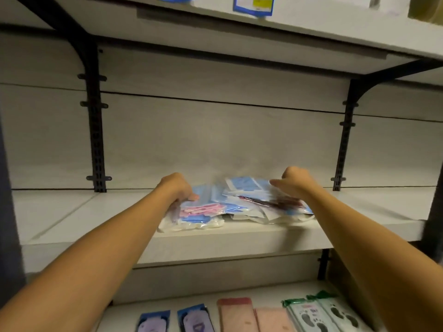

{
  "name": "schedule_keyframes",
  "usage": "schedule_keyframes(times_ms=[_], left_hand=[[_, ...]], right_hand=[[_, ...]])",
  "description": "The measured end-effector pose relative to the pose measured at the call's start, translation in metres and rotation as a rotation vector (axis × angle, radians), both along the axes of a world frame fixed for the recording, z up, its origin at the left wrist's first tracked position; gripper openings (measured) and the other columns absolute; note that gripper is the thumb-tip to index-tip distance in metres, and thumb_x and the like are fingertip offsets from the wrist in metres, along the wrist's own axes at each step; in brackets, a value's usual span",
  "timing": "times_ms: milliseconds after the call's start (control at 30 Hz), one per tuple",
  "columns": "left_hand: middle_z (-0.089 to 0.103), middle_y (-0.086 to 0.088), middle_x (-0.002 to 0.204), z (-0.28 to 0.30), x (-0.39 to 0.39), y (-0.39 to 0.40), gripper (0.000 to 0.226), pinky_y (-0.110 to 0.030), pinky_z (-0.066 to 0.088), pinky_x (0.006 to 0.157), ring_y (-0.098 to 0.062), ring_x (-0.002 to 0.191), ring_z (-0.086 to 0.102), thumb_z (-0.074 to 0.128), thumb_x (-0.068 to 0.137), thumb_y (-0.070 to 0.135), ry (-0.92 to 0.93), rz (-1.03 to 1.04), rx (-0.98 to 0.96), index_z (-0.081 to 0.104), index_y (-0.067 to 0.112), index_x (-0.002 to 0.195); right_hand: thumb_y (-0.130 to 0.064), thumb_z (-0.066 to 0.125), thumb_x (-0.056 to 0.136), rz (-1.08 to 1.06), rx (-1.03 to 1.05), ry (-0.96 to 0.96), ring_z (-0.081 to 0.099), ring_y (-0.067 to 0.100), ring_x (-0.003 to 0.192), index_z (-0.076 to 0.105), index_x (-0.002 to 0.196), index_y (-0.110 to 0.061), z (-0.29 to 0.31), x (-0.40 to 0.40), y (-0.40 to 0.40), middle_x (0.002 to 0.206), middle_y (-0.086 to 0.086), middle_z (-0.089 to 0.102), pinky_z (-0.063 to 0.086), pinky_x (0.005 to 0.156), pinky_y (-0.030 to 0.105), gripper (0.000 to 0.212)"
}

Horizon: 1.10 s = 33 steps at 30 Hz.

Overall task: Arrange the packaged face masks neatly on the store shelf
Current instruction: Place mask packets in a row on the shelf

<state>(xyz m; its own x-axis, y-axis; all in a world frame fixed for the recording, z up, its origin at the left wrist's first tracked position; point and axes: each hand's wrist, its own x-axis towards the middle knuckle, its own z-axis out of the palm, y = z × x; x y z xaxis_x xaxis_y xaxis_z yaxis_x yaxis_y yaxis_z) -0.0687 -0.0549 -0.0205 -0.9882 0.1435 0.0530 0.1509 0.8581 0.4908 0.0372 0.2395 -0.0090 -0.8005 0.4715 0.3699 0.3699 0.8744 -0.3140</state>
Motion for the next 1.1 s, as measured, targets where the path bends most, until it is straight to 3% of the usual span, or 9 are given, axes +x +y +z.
schedule_keyframes(times_ms=[133, 267, 367, 467, 567, 700, 867, 933, 1100], left_hand=[[0.065, -0.005, 0.078, 0.006, -0.002, 0.002, 0.04, -0.029, 0.047, 0.065, -0.02, 0.068, 0.061, 0.088, 0.074, 0.039, 0.031, 0.076, -0.058, 0.066, 0.008, 0.086], [0.069, -0.009, 0.098, 0.007, 0.005, -0.001, 0.042, -0.031, 0.054, 0.077, -0.026, 0.09, 0.067, 0.088, 0.076, 0.028, 0.075, 0.12, -0.05, 0.068, 0.006, 0.105], [0.062, -0.007, 0.092, 0.006, 0.013, -0.008, 0.038, -0.033, 0.055, 0.084, -0.028, 0.098, 0.064, 0.087, 0.078, 0.024, 0.075, 0.164, 0.027, 0.059, 0.009, 0.099], [0.056, -0.006, 0.075, 0.003, 0.017, -0.02, 0.035, -0.03, 0.047, 0.063, -0.024, 0.075, 0.058, 0.086, 0.079, 0.018, 0.031, 0.207, 0.199, 0.056, 0.007, 0.093], [0.061, -0.011, 0.084, -0.001, 0.025, -0.032, 0.036, -0.029, 0.044, 0.052, -0.022, 0.065, 0.057, 0.084, 0.079, 0.01, 0.035, 0.242, 0.399, 0.06, 0.003, 0.105], [0.064, -0.01, 0.109, -0.005, 0.037, -0.042, 0.044, -0.035, 0.057, 0.07, -0.028, 0.091, 0.066, 0.078, 0.081, 0.002, 0.133, 0.225, 0.668, 0.062, 0.016, 0.118], [0.061, 0.002, 0.089, -0.003, 0.067, -0.062, 0.036, -0.034, 0.055, 0.069, -0.022, 0.078, 0.063, 0.078, 0.081, 0.009, 0.399, 0.249, 0.641, 0.062, 0.027, 0.108], [0.063, 0.002, 0.098, 0.0, 0.082, -0.073, 0.038, -0.038, 0.06, 0.072, -0.022, 0.081, 0.067, 0.078, 0.082, 0.01, 0.452, 0.242, 0.653, 0.06, 0.031, 0.107], [0.068, 0.0, 0.102, 0.0, 0.12, -0.097, 0.041, -0.037, 0.06, 0.076, -0.021, 0.093, 0.069, 0.078, 0.084, 0.007, 0.472, 0.206, 0.733, 0.058, 0.025, 0.114]], right_hand=[[-0.059, 0.064, 0.087, 0.088, -0.066, -0.006, 0.054, 0.032, 0.073, 0.047, 0.064, -0.012, 0.002, -0.022, -0.004, 0.065, 0.007, 0.051, 0.038, 0.062, 0.03, 0.055], [-0.069, 0.069, 0.078, 0.158, -0.174, -0.071, 0.058, 0.03, 0.079, 0.053, 0.074, -0.013, 0.005, -0.039, -0.018, 0.075, 0.006, 0.058, 0.046, 0.07, 0.033, 0.059], [-0.057, 0.08, 0.075, 0.168, -0.229, -0.15, 0.06, 0.03, 0.081, 0.056, 0.077, -0.011, 0.011, -0.047, -0.032, 0.077, 0.009, 0.061, 0.046, 0.071, 0.032, 0.052], [-0.039, 0.088, 0.074, 0.167, -0.318, -0.131, 0.06, 0.03, 0.084, 0.053, 0.076, -0.01, 0.015, -0.054, -0.041, 0.078, 0.009, 0.06, 0.047, 0.072, 0.032, 0.045], [-0.026, 0.09, 0.071, 0.166, -0.408, -0.025, 0.064, 0.031, 0.079, 0.056, 0.076, -0.008, 0.015, -0.059, -0.045, 0.088, 0.015, 0.067, 0.053, 0.067, 0.034, 0.039], [-0.019, 0.092, 0.07, 0.251, -0.681, 0.114, 0.054, 0.025, 0.057, 0.058, 0.087, -0.003, 0.018, -0.059, -0.051, 0.07, 0.014, 0.059, 0.044, 0.051, 0.03, 0.041], [-0.003, 0.089, 0.07, 0.537, -0.937, 0.263, 0.071, 0.034, 0.093, 0.06, 0.107, 0.003, 0.021, -0.054, -0.075, 0.107, 0.018, 0.07, 0.059, 0.084, 0.049, 0.048], [-0.001, 0.087, 0.072, 0.615, -0.988, 0.286, 0.071, 0.034, 0.1, 0.058, 0.117, 0.002, 0.02, -0.048, -0.09, 0.113, 0.017, 0.069, 0.057, 0.09, 0.052, 0.054], [0.0, 0.076, 0.084, 0.8, -1.082, 0.258, 0.07, 0.022, 0.087, 0.059, 0.106, -0.007, 0.018, -0.032, -0.127, 0.102, 0.007, 0.07, 0.058, 0.066, 0.034, 0.029]])
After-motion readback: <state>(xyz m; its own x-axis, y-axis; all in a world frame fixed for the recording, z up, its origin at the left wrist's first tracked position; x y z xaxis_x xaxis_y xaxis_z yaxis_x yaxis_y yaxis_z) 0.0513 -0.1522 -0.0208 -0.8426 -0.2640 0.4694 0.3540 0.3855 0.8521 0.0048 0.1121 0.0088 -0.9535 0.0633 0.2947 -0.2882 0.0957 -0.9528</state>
